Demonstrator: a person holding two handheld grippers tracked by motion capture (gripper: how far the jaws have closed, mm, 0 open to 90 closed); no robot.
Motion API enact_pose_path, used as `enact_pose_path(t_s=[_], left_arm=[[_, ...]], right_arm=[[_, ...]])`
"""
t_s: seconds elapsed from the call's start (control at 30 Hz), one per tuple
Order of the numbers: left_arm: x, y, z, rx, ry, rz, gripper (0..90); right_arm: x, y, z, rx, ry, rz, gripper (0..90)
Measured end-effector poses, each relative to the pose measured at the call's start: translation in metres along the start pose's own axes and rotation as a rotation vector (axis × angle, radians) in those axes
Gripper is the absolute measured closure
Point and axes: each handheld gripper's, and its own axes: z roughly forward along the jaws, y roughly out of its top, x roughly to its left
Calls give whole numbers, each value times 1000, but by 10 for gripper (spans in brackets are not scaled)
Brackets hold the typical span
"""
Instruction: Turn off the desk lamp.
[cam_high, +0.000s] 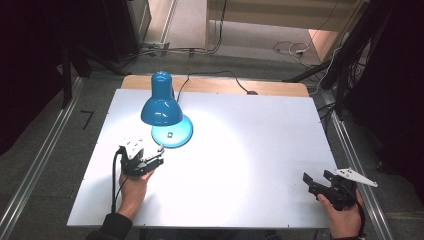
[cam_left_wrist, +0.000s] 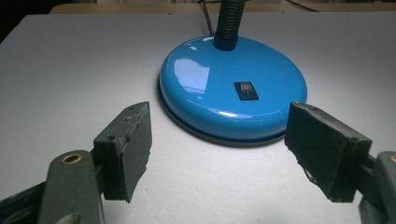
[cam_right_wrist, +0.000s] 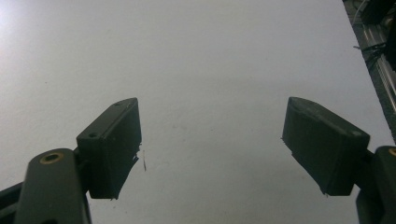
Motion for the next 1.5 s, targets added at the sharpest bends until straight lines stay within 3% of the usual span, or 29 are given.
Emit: enact_pose_path(t_s=[0.53, 0.7, 1.2, 1.5], left_arm=[[2, 6, 7, 6, -15, -15, 272], [1, 8, 10, 1, -17, 2, 346], [0, 5, 25, 23, -11, 15, 411], [-2, 4, 30, 13, -15, 26, 746]], right_arm=[[0, 1, 0, -2, 1, 0, 185], [0, 1, 0, -4, 2, -6, 185], [0, 1, 1, -1, 2, 0, 186], [0, 1, 1, -1, 4, 0, 187]])
